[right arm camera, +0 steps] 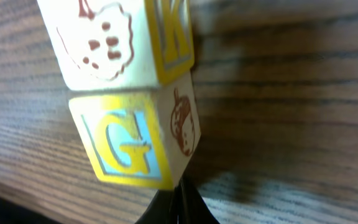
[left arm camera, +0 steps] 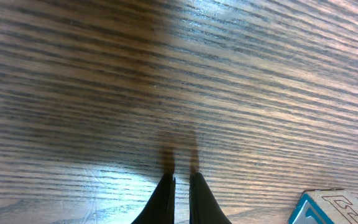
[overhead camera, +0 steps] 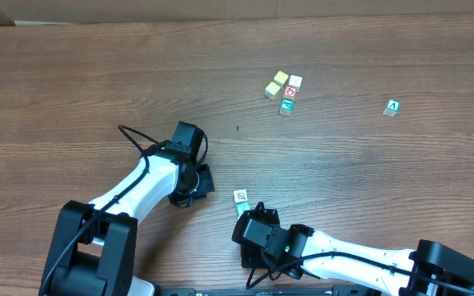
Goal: Flip 3 blocks
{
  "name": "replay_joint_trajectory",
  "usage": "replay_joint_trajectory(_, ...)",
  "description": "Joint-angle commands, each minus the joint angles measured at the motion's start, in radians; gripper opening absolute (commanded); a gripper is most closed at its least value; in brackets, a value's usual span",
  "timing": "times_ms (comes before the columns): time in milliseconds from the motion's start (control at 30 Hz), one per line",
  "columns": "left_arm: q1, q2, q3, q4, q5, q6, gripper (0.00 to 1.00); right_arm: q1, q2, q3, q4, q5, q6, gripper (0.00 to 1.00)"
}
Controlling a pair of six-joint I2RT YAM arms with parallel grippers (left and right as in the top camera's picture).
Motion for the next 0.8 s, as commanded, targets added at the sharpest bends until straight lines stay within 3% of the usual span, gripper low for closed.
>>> replay_joint_trajectory(0, 0.0, 0.009, -0.003, 0.002, 0.011, 0.015, 0.04, 0.001, -0.016, 0.018, 0.002, 0.071, 0.03, 0.04)
replay_joint_trajectory(767, 0.0, 0.009, -0.003, 0.003, 0.004, 0.015, 0.04, 0.002, -0.016, 0.018, 0.066, 0.159, 0.04, 0.04)
